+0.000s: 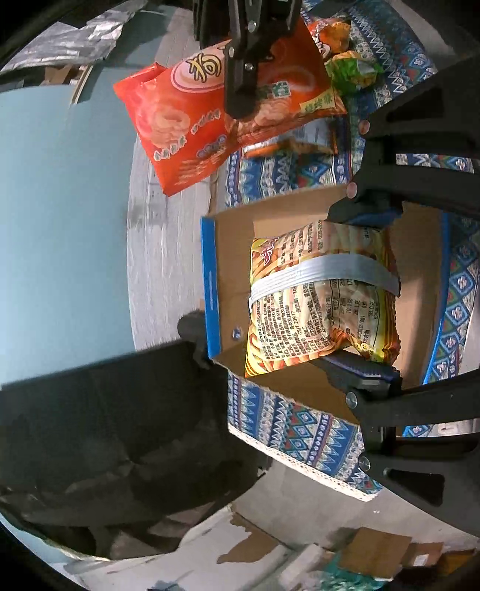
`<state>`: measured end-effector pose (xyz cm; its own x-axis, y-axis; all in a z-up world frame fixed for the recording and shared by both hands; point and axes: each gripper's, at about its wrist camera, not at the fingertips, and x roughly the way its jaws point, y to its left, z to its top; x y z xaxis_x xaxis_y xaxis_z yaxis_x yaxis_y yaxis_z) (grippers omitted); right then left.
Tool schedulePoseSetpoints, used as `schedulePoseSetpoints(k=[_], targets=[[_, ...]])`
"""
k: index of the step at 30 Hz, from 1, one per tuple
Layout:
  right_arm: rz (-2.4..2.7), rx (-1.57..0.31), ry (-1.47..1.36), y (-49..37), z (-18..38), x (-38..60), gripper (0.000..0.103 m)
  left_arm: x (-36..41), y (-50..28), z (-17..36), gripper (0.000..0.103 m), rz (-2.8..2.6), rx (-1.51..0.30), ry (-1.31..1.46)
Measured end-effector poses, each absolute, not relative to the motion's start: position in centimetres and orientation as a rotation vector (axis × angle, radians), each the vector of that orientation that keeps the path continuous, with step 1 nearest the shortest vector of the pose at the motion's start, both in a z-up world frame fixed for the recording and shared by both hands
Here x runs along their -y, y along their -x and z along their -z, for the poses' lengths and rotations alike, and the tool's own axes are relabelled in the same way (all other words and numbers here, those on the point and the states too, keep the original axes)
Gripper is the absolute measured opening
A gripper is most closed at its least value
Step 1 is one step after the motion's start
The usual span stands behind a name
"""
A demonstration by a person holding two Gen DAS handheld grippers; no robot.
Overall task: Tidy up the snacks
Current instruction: 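Carry both bags over the cardboard box and open both grippers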
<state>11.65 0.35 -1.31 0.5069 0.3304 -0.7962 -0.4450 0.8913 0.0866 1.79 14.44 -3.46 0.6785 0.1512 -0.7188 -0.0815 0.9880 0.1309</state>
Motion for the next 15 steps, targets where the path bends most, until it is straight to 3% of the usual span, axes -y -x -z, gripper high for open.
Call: schedulePoseSetpoints(k=[15], targets=[[-0.551, -1.028, 0.150, -14.5, 4.3, -7.3, 0.035, -19.3, -2.9, 5.7, 0.058, -0.212, -0.886, -0.039]])
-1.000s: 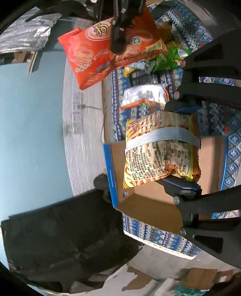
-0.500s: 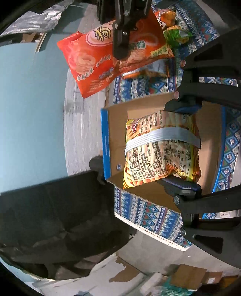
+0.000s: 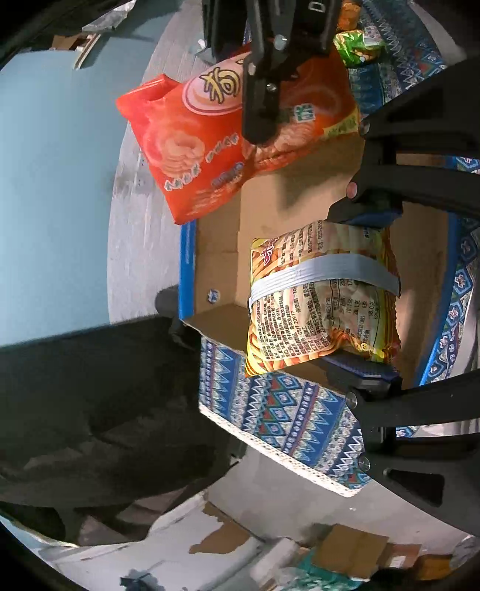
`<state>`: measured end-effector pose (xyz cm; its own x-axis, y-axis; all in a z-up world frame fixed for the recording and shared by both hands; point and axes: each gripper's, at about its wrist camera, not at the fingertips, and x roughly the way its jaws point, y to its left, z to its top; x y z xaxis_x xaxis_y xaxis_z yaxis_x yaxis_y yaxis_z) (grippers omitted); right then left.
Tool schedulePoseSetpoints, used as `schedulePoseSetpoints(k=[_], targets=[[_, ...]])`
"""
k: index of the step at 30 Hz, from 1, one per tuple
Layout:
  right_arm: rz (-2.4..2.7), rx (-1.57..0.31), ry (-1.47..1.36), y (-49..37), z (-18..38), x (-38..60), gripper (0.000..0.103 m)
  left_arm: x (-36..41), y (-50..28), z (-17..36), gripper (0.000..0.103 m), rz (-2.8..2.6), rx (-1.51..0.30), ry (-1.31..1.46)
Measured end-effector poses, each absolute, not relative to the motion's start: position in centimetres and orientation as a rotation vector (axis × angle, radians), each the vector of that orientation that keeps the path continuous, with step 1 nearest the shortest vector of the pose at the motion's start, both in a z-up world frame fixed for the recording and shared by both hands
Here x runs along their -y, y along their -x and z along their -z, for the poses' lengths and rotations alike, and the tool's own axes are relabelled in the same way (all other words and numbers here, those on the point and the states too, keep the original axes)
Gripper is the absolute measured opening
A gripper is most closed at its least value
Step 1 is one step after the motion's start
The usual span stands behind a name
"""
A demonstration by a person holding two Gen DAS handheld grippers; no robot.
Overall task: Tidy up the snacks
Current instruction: 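Carry both bags over the cardboard box and open both grippers, then move both tools back over the snack pile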
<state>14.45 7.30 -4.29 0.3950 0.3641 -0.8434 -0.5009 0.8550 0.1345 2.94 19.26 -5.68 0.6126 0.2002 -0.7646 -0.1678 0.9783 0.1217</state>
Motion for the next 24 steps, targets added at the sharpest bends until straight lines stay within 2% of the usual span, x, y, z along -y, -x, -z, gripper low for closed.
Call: schedulePoseSetpoints(k=[7, 9, 11, 15, 20, 24], targets=[[-0.566, -1.046, 0.171, -14.7, 4.9, -8.5, 0.040, -20.7, -3.4, 6.6, 0.060, -0.241, -0.936, 0.020], [-0.570, -1.047, 0.169, -14.8, 4.8, -8.4, 0.052, -20.8, -3.4, 6.5, 0.067, -0.250, -0.935, 0.024], [-0.556, -1.031, 0.168, -14.7, 4.5, -8.2, 0.056, -20.6, -3.2, 6.1, 0.075, -0.263, -0.922, 0.013], [-0.534, -1.009, 0.163, -14.5, 3.8, -7.2, 0.066, -20.2, -3.0, 5.6, 0.081, -0.257, -0.904, -0.002], [-0.491, -0.995, 0.171, -13.9, 3.0, -5.0, 0.075, -19.2, -3.0, 5.6, 0.081, -0.229, -0.908, -0.010], [-0.466, -0.992, 0.172, -13.4, 2.6, -3.1, 0.078, -17.6, -3.1, 5.2, 0.081, -0.192, -0.914, -0.022]])
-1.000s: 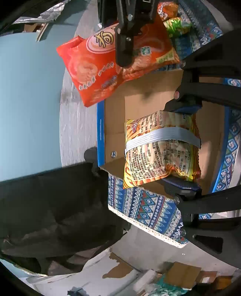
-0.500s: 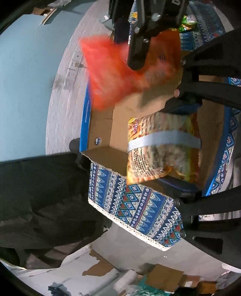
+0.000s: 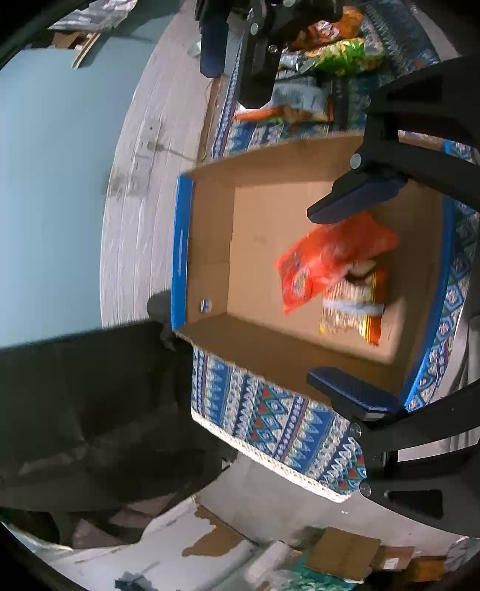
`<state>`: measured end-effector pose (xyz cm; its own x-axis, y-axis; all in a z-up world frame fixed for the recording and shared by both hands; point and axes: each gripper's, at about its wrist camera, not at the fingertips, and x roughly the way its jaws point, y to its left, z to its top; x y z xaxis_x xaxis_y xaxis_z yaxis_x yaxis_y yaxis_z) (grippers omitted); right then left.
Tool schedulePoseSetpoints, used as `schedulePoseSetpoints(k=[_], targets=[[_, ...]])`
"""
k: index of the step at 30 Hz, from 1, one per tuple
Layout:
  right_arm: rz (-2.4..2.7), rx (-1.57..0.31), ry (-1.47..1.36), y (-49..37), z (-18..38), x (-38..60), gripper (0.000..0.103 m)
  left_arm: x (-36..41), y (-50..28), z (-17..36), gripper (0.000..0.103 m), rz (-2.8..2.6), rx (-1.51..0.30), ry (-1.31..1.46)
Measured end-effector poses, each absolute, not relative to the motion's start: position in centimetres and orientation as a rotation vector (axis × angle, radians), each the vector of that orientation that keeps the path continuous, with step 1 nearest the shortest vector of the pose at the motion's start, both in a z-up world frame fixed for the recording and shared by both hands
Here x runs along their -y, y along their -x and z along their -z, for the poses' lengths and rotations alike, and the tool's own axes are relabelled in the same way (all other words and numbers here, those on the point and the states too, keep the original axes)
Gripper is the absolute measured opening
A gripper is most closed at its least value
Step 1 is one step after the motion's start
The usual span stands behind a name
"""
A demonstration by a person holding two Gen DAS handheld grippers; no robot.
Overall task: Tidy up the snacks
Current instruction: 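Move both tools back over the snack pile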
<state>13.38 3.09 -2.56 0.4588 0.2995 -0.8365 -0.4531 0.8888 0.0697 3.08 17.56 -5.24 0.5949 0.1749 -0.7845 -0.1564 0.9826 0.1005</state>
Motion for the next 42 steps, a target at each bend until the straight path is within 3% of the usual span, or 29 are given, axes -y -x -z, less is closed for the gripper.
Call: schedulePoseSetpoints(k=[42], targets=[[-0.185, -1.115, 0.016, -5.8, 5.4, 20.9, 0.080, 5.1, -4.2, 7.3, 0.081, 0.193, -1.060, -0.225]])
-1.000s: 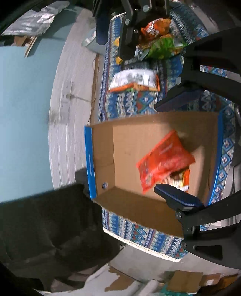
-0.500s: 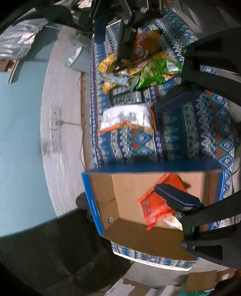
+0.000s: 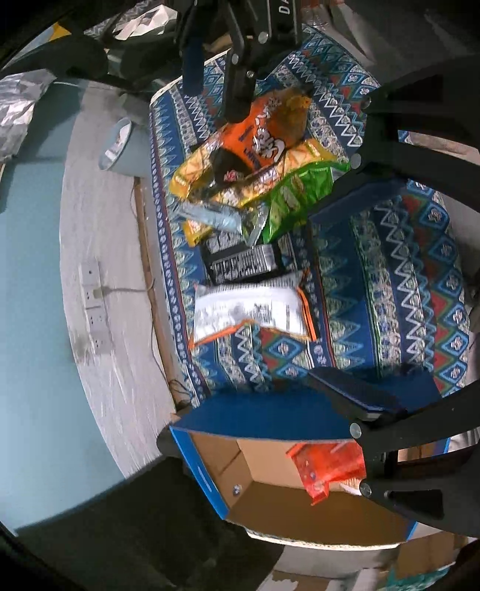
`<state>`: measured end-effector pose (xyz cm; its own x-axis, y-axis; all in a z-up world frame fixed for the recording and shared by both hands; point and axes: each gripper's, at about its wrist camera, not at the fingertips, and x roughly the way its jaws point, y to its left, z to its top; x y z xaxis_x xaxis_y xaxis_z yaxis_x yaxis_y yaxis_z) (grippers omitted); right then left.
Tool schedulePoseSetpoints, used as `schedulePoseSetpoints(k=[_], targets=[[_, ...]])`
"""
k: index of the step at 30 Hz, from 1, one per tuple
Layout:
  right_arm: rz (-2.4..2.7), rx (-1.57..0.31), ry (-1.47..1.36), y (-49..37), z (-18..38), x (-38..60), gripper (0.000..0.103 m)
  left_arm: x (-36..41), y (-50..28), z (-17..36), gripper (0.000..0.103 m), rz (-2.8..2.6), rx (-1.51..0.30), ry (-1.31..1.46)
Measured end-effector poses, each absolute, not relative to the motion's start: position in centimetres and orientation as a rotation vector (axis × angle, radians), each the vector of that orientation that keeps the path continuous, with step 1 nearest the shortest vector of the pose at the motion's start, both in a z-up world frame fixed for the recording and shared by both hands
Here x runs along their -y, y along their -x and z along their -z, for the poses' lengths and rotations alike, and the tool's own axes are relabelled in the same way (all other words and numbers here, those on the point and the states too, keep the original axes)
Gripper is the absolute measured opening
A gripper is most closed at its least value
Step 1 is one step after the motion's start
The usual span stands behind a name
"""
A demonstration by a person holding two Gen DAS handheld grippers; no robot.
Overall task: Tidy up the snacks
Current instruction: 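Move both tools back over the snack pile, then grasp the green bag with the left gripper while the right gripper grasps the orange octopus-print bag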
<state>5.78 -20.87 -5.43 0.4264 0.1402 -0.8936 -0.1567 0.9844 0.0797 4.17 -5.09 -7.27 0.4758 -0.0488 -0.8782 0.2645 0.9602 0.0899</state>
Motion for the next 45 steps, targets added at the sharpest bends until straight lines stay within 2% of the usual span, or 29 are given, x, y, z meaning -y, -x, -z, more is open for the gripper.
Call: schedulePoseSetpoints(k=[26, 33, 36, 39, 45], targets=[[-0.199, -1.304, 0.030, -5.9, 15.7, 24.1, 0.080, 8.9, -7.0, 13.5, 0.081, 0.254, -1.212, -0.168], [-0.215, -1.271, 0.058, -5.3, 14.5, 24.3, 0.052, 10.3, -7.9, 14.3, 0.081, 0.258, -1.253, -0.098], [-0.222, -1.259, 0.028, -5.0, 13.8, 25.0, 0.050, 11.2, -8.1, 14.5, 0.082, 0.262, -1.265, -0.071], [-0.226, -1.243, 0.004, -4.6, 13.2, 25.8, 0.049, 12.3, -8.2, 14.9, 0.087, 0.267, -1.263, -0.100], [-0.217, -1.195, -0.059, -3.8, 11.7, 27.4, 0.049, 13.7, -8.7, 16.4, 0.087, 0.273, -1.287, -0.122]])
